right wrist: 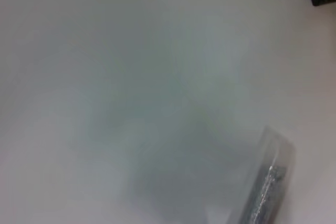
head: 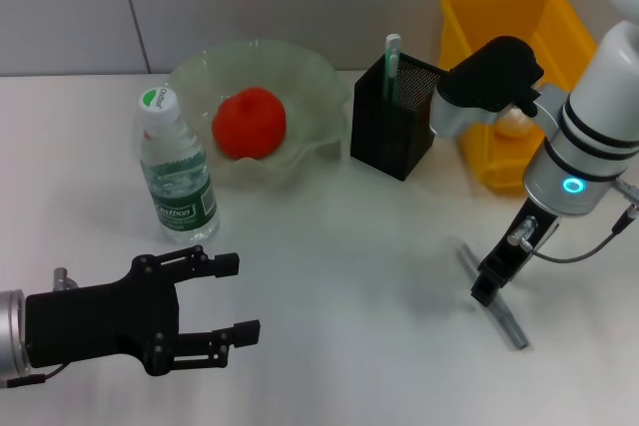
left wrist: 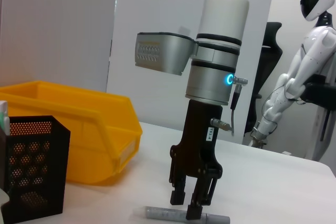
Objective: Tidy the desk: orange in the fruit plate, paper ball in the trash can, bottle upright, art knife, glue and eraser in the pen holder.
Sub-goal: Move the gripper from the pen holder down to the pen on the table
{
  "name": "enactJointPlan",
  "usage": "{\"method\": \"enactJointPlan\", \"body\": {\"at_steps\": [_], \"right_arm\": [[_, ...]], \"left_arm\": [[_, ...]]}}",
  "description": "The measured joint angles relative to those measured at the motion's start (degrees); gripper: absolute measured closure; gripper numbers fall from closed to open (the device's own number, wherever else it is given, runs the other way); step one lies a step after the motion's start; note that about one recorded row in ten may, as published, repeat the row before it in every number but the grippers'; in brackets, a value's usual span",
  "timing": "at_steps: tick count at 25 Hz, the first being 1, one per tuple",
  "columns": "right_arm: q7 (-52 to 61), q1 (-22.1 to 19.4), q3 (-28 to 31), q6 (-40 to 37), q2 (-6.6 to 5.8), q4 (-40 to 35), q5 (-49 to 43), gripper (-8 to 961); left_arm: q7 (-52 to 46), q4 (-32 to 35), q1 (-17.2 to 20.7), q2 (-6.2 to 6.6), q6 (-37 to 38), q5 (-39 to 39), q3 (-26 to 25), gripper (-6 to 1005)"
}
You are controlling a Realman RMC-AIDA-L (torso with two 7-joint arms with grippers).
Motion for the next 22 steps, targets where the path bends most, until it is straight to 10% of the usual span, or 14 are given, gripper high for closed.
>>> {"method": "enactJointPlan", "body": {"at_steps": [22], "right_arm": [[-0.1,0.1,-2.3,1.3,0.13,1.1,0.1,700]], "left_arm": [[-0.2,0.0,-0.6,0.00,-0.1,-0.1,0.0,172]]}}
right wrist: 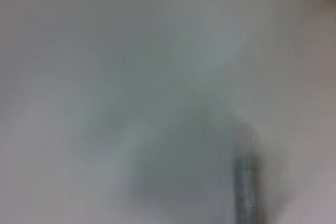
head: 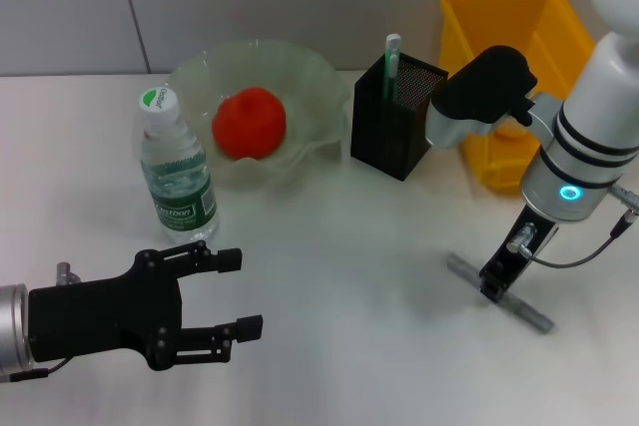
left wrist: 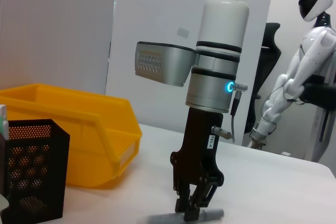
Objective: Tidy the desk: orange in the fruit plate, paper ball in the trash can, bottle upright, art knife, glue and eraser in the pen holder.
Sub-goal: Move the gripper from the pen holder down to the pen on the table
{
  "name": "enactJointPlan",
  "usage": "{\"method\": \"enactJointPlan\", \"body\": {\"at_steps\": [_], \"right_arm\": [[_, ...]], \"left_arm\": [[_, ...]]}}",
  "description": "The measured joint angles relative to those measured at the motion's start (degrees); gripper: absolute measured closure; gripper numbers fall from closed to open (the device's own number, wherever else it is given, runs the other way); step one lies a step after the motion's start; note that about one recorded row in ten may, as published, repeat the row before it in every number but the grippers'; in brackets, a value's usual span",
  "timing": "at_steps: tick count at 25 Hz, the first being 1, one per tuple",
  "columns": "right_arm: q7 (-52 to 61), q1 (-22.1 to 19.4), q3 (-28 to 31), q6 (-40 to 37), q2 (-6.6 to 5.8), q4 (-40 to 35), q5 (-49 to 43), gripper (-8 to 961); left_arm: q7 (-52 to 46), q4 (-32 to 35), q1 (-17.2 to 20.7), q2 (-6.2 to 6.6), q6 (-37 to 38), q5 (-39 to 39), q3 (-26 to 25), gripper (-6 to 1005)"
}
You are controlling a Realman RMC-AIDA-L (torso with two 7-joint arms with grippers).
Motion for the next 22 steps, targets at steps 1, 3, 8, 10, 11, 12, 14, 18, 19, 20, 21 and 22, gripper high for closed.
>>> {"method": "enactJointPlan", "body": {"at_steps": [1,3,8,10,11,12,14,18,19,20,21,22], "right_arm": [[0.0,0.0,-0.2,0.0,0.00,0.0,0.0,718],[0.0,0.0,-0.4,0.0,0.00,0.0,0.0,753],[0.2,0.1,-0.4,0.0,0.00,0.0,0.0,782],[0.2,0.1,-0.4,0.0,0.00,0.0,0.0,788],[0.2,0.1,-0.4,0.0,0.00,0.0,0.0,783],[0.2,0.1,-0.4,0.0,0.00,0.0,0.0,778],[0.2,0.1,-0.4,0.0,0.00,0.0,0.0,769],[0.2,0.2,-0.4,0.0,0.00,0.0,0.0,722],[0.2,0.2,-0.4,0.0,0.00,0.0,0.0,708],[0.2,0.1,-0.4,0.0,0.00,0.0,0.0,693],[0.2,0.1,-0.4,0.0,0.00,0.0,0.0,679],[0.1,0.1,-0.4,0.0,0.00,0.0,0.0,665]], "left_arm": [[0.0,0.0,0.0,0.00,0.0,0.0,0.0,172],[0.0,0.0,-0.1,0.00,-0.1,0.0,0.0,172],[0.0,0.0,-0.1,-0.01,-0.1,0.0,0.0,172],[0.0,0.0,-0.2,-0.05,-0.1,0.0,0.0,172],[0.0,0.0,-0.2,-0.05,-0.1,0.0,0.0,172],[0.0,0.0,-0.2,-0.06,-0.1,0.0,0.0,172],[0.0,0.0,-0.2,-0.07,-0.1,0.0,0.0,172],[0.0,0.0,-0.2,-0.08,-0.1,0.0,0.0,172],[0.0,0.0,-0.2,-0.08,-0.1,0.0,0.0,172],[0.0,0.0,-0.2,-0.08,-0.1,0.0,0.0,172],[0.0,0.0,-0.3,-0.09,-0.1,0.0,0.0,172],[0.0,0.0,-0.3,-0.09,-0.1,0.0,0.0,172]]}}
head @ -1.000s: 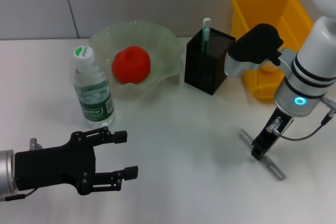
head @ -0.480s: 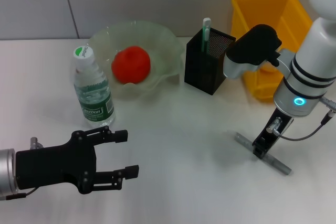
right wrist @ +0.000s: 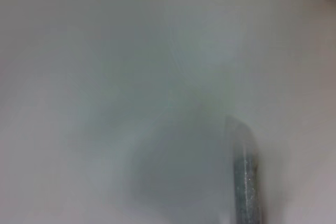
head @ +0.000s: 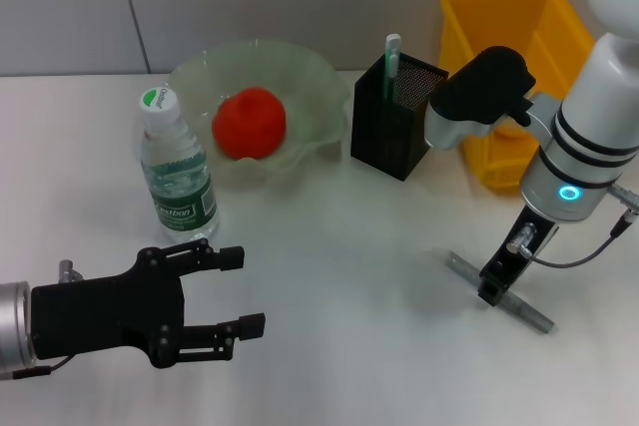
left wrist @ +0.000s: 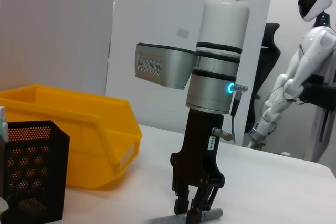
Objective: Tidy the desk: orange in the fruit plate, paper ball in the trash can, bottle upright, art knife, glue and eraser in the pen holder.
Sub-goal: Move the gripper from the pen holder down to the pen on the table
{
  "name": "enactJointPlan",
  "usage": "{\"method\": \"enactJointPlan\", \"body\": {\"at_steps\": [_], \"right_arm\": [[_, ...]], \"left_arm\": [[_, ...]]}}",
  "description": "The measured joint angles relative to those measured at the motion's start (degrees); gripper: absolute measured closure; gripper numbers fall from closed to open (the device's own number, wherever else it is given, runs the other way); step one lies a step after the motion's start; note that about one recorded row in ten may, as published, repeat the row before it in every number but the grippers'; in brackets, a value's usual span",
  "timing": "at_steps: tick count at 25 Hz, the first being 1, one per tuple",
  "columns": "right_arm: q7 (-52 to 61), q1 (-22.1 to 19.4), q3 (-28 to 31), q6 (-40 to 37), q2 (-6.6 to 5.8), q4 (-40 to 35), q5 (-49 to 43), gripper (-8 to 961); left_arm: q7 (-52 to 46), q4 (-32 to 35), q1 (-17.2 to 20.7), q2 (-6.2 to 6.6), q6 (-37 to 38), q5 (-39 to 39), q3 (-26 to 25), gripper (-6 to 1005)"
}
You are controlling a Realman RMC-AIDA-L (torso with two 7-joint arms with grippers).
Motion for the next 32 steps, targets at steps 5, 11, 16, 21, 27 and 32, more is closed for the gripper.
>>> {"method": "enactJointPlan", "body": {"at_steps": [5,11,16,21,27,32], "right_arm": [[-0.2,-0.1,-0.4,0.0,0.00,0.0,0.0,658],[-0.2,-0.1,-0.7,0.1,0.00,0.0,0.0,663],[-0.2,0.0,-0.8,0.2,0.00,0.2,0.0,681],[-0.3,0.0,-1.3,0.2,0.00,0.4,0.0,705],[-0.3,0.0,-1.4,0.2,0.00,0.5,0.0,732],[-0.3,0.0,-1.6,0.2,-0.01,0.6,-0.2,767]], "left_arm": [[0.0,0.0,0.0,0.00,-0.1,0.0,0.0,172],[0.0,0.0,-0.1,0.00,-0.2,0.0,0.0,172],[0.0,0.0,-0.1,0.00,-0.2,0.0,0.0,172],[0.0,0.0,-0.2,0.00,-0.3,0.0,0.0,172],[0.0,0.0,-0.2,0.00,-0.4,0.0,0.0,172],[0.0,0.0,-0.2,-0.01,-0.4,0.0,0.0,172]]}}
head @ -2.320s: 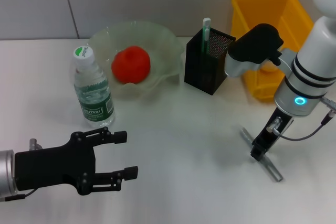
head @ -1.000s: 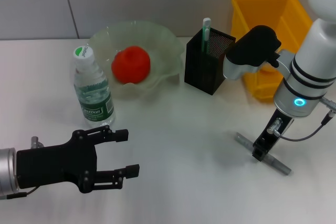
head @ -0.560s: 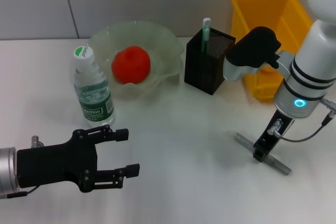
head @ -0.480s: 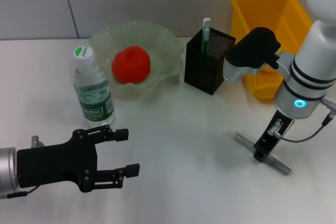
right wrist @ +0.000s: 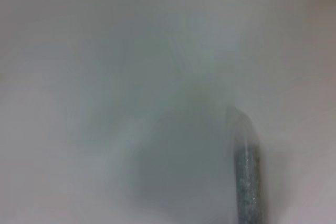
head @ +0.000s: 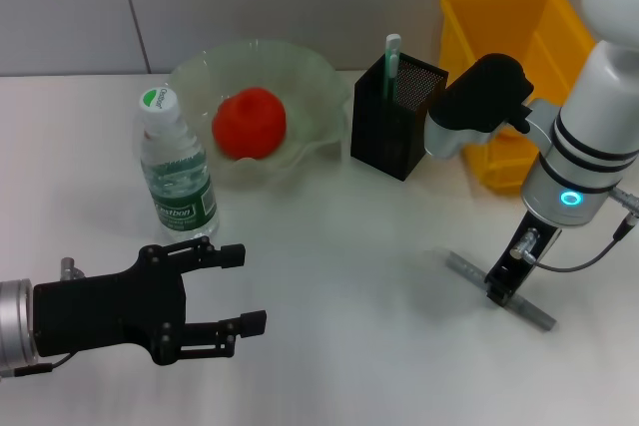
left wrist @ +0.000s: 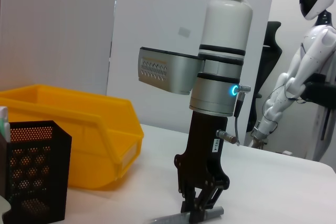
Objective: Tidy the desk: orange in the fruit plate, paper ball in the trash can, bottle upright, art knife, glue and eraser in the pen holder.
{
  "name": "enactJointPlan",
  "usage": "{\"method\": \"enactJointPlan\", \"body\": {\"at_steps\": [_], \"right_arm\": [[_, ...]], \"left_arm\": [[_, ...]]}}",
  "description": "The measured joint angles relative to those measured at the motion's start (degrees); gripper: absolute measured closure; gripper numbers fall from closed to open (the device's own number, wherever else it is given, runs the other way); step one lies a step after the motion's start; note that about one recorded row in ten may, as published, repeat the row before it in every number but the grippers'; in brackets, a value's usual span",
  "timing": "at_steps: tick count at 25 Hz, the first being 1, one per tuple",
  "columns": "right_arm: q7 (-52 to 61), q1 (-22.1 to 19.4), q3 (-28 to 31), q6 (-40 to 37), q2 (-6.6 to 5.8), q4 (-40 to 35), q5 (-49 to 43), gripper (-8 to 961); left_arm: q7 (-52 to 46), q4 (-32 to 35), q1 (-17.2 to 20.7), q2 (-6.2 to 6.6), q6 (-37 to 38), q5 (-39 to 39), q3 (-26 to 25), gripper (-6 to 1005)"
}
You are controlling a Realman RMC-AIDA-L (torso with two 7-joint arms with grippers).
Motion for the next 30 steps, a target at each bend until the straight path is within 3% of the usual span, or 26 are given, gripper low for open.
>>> {"method": "enactJointPlan", "body": {"at_steps": [5,10,17,18,21,25,30], "right_arm": [[0.0,-0.1,-0.5,0.0,0.01,-1.0,0.1,804],[-0.2,-2.6,-0.4,-0.5,-0.05,-8.8,2.3,814],[-5.9,-11.0,0.4,1.2,-0.27,-26.8,13.0,816],[-8.2,-13.8,1.2,3.4,-0.33,-31.0,16.8,817],[-11.3,-16.8,2.9,6.0,-0.34,-34.2,21.5,820],[-18.3,-20.6,7.3,11.5,-0.36,-35.1,32.3,820],[-24.7,-21.3,11.3,21.5,-0.39,-28.4,41.1,819]], "left_arm": [[0.0,0.0,0.0,-0.07,0.0,0.0,0.0,172],[0.0,0.0,-0.1,-0.08,-0.1,0.0,0.0,172],[0.0,0.0,-0.1,-0.07,-0.1,0.0,0.0,172],[0.1,0.0,-0.1,-0.07,-0.1,0.0,0.0,172],[0.2,0.0,-0.1,-0.07,-0.1,0.0,0.0,172],[0.5,0.0,-0.1,-0.07,0.0,0.0,0.0,172],[0.5,0.0,-0.1,-0.23,0.5,0.0,0.0,172]]}}
